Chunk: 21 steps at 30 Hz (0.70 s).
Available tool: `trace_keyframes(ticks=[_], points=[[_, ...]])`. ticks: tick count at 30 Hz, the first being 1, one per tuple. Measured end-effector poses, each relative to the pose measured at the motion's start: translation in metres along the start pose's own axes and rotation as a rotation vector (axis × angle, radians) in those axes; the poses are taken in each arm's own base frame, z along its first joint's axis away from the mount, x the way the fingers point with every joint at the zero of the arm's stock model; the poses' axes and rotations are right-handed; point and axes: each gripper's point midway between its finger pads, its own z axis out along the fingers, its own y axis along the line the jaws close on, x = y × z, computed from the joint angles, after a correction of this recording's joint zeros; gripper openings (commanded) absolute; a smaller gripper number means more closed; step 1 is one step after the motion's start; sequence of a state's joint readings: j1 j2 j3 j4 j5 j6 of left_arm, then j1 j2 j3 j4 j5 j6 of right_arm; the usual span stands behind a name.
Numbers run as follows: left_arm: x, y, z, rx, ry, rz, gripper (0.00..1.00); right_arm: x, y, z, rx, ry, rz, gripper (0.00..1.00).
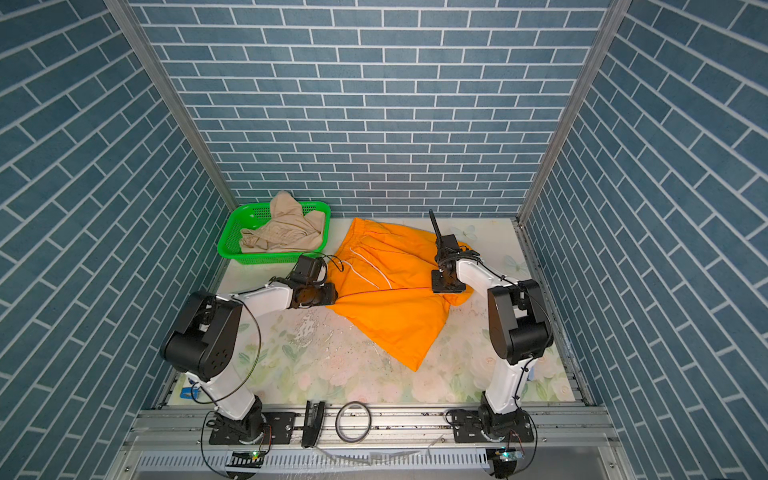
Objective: Fold and stack the shorts
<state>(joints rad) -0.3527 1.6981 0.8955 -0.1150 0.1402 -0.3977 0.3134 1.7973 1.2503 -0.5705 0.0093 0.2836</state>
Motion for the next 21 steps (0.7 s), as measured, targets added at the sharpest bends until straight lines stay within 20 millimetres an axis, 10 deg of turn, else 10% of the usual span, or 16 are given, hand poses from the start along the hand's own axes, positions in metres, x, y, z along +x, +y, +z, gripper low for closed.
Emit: trace_keyframes(ticks=[10, 21], points=[[-0.011, 0.002, -0.073, -0.012, -0.159, -0.013, 0.93, 0.055, -0.025, -0.092, -0.100, -0.203, 0.210, 0.51], [-0.050, 0.018, -0.059, -0.013, -0.201, 0.047, 1.00, 0.099, -0.029, -0.044, -0.158, -0.169, 0.374, 0.45]])
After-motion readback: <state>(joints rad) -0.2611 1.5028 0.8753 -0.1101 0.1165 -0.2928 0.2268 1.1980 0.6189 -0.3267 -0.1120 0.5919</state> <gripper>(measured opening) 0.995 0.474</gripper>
